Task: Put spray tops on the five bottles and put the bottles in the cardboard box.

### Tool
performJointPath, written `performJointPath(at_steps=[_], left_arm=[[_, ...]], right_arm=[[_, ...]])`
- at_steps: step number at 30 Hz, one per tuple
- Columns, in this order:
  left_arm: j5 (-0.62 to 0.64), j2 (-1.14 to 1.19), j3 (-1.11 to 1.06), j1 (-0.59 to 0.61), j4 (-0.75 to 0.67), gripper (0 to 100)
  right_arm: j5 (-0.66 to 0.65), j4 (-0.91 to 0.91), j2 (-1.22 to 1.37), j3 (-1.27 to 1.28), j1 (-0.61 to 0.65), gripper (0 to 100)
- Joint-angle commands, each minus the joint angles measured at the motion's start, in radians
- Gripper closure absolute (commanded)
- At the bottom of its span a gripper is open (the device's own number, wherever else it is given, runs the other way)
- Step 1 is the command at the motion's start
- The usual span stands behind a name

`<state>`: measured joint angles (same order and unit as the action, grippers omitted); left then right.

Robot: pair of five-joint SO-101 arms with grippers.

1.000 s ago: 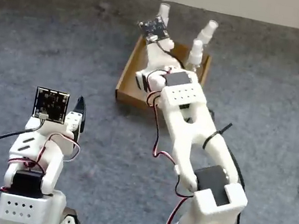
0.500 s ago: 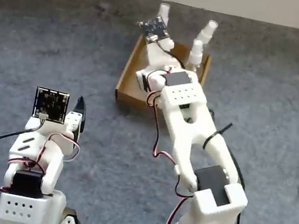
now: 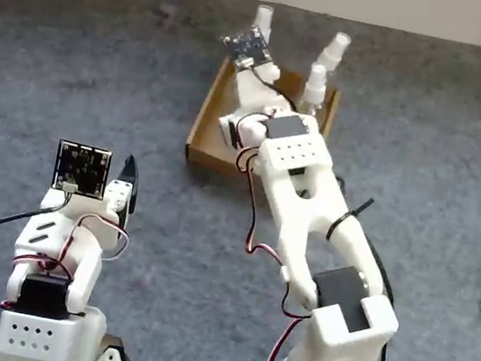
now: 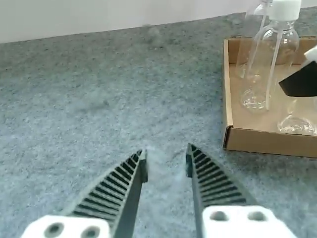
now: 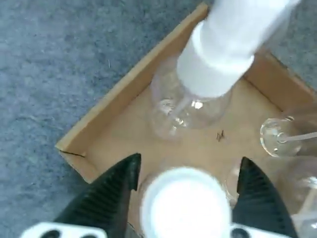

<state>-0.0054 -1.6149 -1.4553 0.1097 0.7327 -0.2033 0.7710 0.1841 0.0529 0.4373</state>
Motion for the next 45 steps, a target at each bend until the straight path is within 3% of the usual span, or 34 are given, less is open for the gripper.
performJointPath(at_steps=[1,7,11,21,33,37,45], left_arm=[[-0.008,-0.007,0.004,-0.021,-0.011,91],[-0.008,-0.007,0.004,-0.021,-0.011,91],[-0.008,-0.007,0.004,-0.021,-0.011,91],[-0.008,-0.007,0.004,-0.018,-0.011,91],[-0.008,-0.007,0.002,-0.018,-0.011,91],[-0.008,-0.007,0.002,-0.018,-0.011,91],[-0.008,-0.007,0.002,-0.016,-0.011,91]], right_arm=[[-0.006,0.005,-0.022,-0.065,-0.012,75.2],[0.072,0.012,-0.021,-0.122,-0.015,73.8],[0.075,0.064,-0.021,-0.165,-0.008,67.0],[0.072,0.105,-0.022,-0.216,-0.012,66.8],[0.072,0.394,-0.022,-0.496,-0.008,67.0],[0.071,0.476,-0.022,-0.553,-0.01,73.1],[0.072,0.71,-0.024,-0.73,-0.008,97.8]])
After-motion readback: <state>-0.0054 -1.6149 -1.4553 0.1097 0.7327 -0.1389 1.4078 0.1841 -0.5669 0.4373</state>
